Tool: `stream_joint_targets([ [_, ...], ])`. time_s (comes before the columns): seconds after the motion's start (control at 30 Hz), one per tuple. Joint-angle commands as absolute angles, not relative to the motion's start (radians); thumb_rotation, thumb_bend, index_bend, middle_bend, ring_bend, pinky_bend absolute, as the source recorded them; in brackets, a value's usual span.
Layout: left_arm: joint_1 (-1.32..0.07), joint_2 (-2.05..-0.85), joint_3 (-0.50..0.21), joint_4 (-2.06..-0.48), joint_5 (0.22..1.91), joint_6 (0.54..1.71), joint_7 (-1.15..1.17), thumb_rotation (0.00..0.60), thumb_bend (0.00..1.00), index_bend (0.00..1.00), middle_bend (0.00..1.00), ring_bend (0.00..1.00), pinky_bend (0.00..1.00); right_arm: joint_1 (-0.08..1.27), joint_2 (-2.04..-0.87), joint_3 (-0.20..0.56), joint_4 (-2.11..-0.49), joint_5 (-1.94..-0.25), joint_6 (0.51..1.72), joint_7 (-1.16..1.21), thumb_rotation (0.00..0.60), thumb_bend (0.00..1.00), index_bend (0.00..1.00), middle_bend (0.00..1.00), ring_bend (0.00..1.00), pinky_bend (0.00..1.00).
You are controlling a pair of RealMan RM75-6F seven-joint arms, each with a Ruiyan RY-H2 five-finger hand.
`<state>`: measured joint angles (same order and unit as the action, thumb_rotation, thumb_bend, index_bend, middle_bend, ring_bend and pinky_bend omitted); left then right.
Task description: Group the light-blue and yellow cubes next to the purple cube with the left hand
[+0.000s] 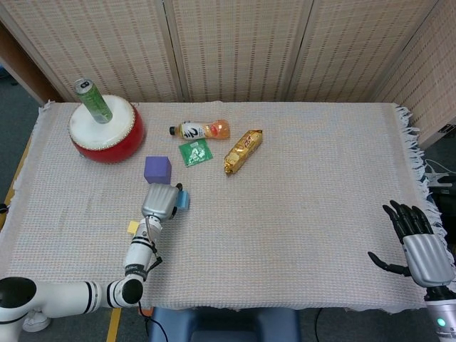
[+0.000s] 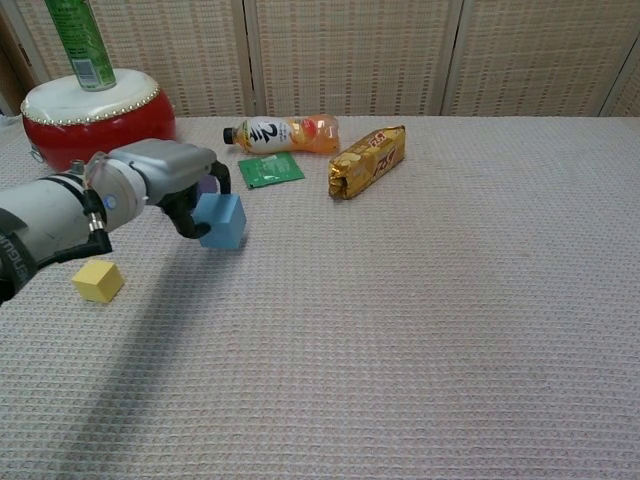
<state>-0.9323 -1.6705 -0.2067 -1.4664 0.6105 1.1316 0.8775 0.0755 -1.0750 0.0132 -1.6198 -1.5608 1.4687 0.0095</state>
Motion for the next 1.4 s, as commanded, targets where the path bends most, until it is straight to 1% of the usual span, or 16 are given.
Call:
stream_joint_targets([
  [0.03,-0.926,-1.646,-0.211,-1.463,0.593,1.138,0.888,0.600,0.38,0.44,1.00,1.00,1.00,0.075,-1.075,0.015,-1.620,-1.557,1.467,0.008,0.342,0.00,0.00,0.00,0.00,0.00],
  [0.27,-0.918,-1.591,-0.201,-1.470,0.533,1.109,0.914,0.600,0.38,0.44,1.00,1.00,1.00,0.075,-1.076,0.018,-1.622,-1.550,1.465,0.000,0.343,0.00,0.00,0.00,0.00,0.00],
  [0.47,-0.919,-1.582,-0.196,-1.450,0.514,1.075,0.900,0.600,0.38,0.42,1.00,1.00,1.00,0.072,-1.079,0.020,-1.624,-1.546,1.469,-0.014,0.343,0.00,0.00,0.00,0.00,0.00],
  [0.6,-0.921,-1.588,-0.193,-1.419,0.529,1.057,0.878,0.600,0.38,0.42,1.00,1.00,1.00,0.070,-1.081,0.019,-1.627,-1.546,1.468,-0.020,0.343,0.00,0.00,0.00,0.00,0.00],
  [0.8,-0.934,-1.576,-0.182,-1.410,0.484,1.020,0.900,0.600,0.38,0.33,1.00,1.00,1.00,0.066,-1.076,0.017,-1.634,-1.549,1.473,-0.021,0.344,0.00,0.00,0.00,0.00,0.00],
  [1.03,-0.935,-1.582,-0.170,-1.394,0.537,1.019,0.869,0.600,0.38,0.27,1.00,1.00,1.00,0.062,-1.071,0.012,-1.645,-1.545,1.467,-0.028,0.345,0.00,0.00,0.00,0.00,0.00],
  [1.3,-0.929,-1.581,-0.169,-1.383,0.566,1.006,0.824,0.600,0.38,0.27,1.00,1.00,1.00,0.059,-1.068,0.014,-1.648,-1.543,1.469,-0.028,0.344,0.00,0.00,0.00,0.00,0.00],
  [1.4,-0.921,-1.572,-0.171,-1.405,0.597,1.012,0.794,0.600,0.38,0.27,1.00,1.00,1.00,0.060,-1.068,0.014,-1.648,-1.542,1.466,-0.029,0.344,0.00,0.00,0.00,0.00,0.00],
])
